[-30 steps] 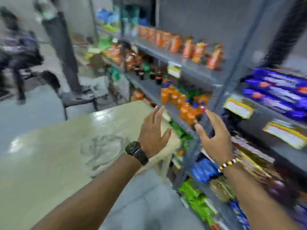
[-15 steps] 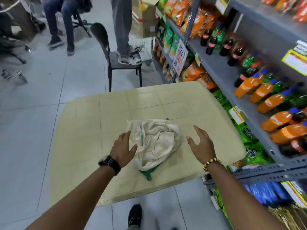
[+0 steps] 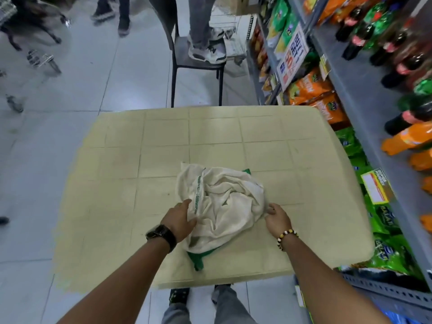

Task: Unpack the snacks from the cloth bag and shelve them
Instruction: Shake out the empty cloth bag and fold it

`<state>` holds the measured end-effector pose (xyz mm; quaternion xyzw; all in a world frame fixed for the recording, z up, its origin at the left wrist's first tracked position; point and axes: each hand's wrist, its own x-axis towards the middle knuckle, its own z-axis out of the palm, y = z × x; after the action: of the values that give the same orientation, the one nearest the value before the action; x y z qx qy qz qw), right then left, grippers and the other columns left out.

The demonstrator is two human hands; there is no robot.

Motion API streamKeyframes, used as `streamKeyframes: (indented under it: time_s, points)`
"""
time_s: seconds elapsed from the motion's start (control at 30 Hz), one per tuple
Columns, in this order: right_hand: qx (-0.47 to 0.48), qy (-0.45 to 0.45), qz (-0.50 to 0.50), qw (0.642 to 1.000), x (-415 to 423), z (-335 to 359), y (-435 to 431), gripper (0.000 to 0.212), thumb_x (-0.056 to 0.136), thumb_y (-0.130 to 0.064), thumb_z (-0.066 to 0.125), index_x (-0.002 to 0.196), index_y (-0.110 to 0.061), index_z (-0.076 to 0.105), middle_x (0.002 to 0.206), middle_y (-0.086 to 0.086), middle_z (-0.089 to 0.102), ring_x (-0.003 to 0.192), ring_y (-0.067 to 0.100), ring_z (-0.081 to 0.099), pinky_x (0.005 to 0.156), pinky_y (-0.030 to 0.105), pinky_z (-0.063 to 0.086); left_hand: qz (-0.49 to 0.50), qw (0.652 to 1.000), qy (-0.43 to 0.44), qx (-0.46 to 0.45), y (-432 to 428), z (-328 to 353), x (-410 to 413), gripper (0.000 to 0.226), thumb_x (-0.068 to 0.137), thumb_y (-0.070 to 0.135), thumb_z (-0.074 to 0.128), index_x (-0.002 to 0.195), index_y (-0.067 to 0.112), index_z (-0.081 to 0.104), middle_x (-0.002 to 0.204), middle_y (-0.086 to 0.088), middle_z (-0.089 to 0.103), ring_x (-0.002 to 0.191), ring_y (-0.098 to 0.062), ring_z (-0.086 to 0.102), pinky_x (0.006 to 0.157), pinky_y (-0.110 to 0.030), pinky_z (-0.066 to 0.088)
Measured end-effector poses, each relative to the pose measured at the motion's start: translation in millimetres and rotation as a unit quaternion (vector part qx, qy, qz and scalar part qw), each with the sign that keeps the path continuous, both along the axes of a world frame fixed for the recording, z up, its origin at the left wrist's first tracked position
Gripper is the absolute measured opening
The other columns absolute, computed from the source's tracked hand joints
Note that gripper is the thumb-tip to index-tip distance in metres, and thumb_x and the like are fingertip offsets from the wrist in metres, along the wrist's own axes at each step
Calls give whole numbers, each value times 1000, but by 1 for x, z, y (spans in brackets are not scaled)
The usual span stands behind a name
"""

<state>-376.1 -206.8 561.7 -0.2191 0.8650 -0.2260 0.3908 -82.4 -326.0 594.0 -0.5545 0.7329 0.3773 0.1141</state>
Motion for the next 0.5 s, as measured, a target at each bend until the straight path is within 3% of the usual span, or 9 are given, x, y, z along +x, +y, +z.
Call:
streamKeyframes:
  time_s: [0.1, 0.23, 0.33, 0.4, 0.5]
  points:
    - [-23, -7, -34, 999, -13, -14, -19, 38, 91, -5, 49, 128, -4, 59, 127, 15, 63, 116, 31, 59, 88, 28, 42, 23, 998, -40, 43, -6, -10, -9, 68, 87, 49, 61, 144, 22, 35, 132, -6, 60, 114, -29, 60, 92, -38, 51]
    - [-69, -51, -70, 994, -30, -19, -43, 33, 90, -10, 57, 123, -10, 62, 114, 8, 67, 104, 25, 61, 86, 27, 45, 18, 998, -50, 41, -3, -20, -7, 36, 96, 39, 53, 127, 22, 53, 123, -5, 67, 109, -28, 62, 82, -31, 46]
    - [-85, -124, -47, 988, -34, -25, -59, 29, 81, -10, 71, 108, -17, 62, 92, -1, 69, 87, 18, 62, 77, 27, 47, 90, 996, 19, 10, -1, -13, -1, 15, 99, 34, 51, 98, 21, 60, 87, -3, 69, 84, -29, 64, 64, -31, 40]
    - [-68, -144, -11, 987, -32, -33, -66, 24, 72, -13, 77, 93, -17, 66, 86, 2, 72, 82, 20, 65, 75, 31, 52, 146, 987, 60, -13, -4, 1, 3, 29, 101, 39, 48, 78, 20, 50, 70, -2, 63, 71, -29, 61, 59, -33, 39]
    - [-52, -141, -30, 988, -32, -34, -74, 10, 75, -15, 78, 83, -12, 73, 82, 7, 73, 74, 19, 63, 74, 32, 52, 218, 968, 109, -67, -13, 22, 13, 31, 103, 40, 44, 79, 22, 54, 71, 0, 64, 70, -25, 60, 60, -33, 43]
